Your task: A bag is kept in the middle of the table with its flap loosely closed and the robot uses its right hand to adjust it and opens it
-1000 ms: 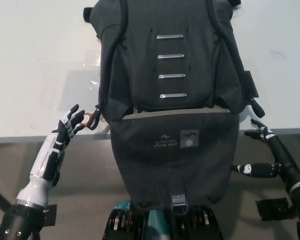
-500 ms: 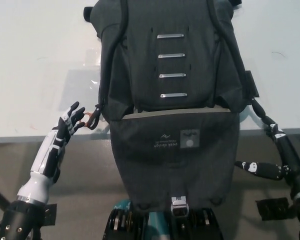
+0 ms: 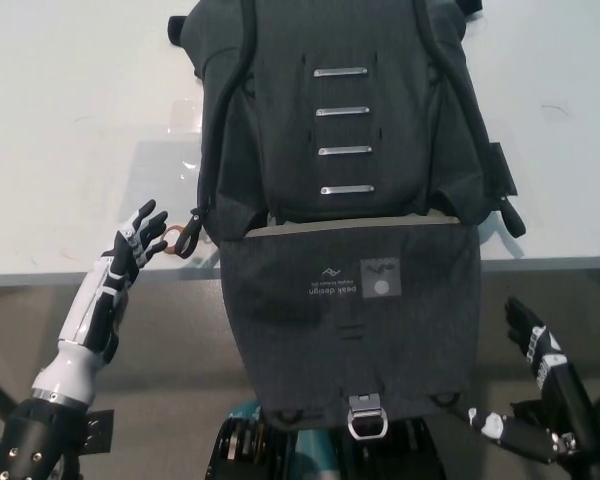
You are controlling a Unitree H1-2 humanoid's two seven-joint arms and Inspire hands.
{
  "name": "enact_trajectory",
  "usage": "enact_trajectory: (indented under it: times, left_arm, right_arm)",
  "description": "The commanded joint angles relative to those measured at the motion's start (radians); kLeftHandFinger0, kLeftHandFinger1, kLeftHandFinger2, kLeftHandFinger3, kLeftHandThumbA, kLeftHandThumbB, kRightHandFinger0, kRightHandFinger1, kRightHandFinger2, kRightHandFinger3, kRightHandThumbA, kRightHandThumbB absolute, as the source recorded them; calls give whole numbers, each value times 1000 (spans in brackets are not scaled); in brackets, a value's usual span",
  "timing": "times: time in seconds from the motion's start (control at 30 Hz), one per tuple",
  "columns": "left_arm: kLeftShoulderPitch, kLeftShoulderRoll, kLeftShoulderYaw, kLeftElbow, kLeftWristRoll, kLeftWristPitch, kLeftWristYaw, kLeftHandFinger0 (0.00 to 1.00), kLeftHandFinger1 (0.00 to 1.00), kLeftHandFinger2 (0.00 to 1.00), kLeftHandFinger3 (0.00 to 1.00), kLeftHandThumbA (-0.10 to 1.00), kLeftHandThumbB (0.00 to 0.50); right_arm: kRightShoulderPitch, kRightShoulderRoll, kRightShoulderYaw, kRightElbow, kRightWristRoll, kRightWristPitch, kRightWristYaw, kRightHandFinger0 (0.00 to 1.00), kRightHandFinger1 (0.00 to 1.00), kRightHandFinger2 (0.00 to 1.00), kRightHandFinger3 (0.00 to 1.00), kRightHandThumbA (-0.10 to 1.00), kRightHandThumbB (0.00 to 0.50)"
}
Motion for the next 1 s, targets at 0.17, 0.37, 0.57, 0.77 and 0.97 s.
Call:
enact_trajectory:
  times: [0.17,0.37,0.57,0.77,0.97]
  left_arm:
    - [-15,8,-6,-25,3,-14,0,1000,1000,1000,1000,1000,156]
    - [34,13,-4,-43,13,-18,6,1000,1000,1000,1000,1000,162]
    - [93,13,5,-33,52,-66,31,1000,1000,1000,1000,1000,156]
    - [124,15,9,2,96,-121,54,1000,1000,1000,1000,1000,205]
    - [232,-4,-2,-21,114,-143,59,1000,1000,1000,1000,1000,219]
  right_arm:
    - [-69,14,-11,89,27,-204,-30,1000,1000,1000,1000,1000,275]
    - [-110,24,-19,196,11,-269,-51,1000,1000,1000,1000,1000,296]
    - [-107,18,-17,222,-6,-318,-58,1000,1000,1000,1000,1000,273]
    - [-104,18,-16,226,10,-314,-51,1000,1000,1000,1000,1000,286]
    - [-17,12,2,200,8,-319,-32,1000,1000,1000,1000,1000,264]
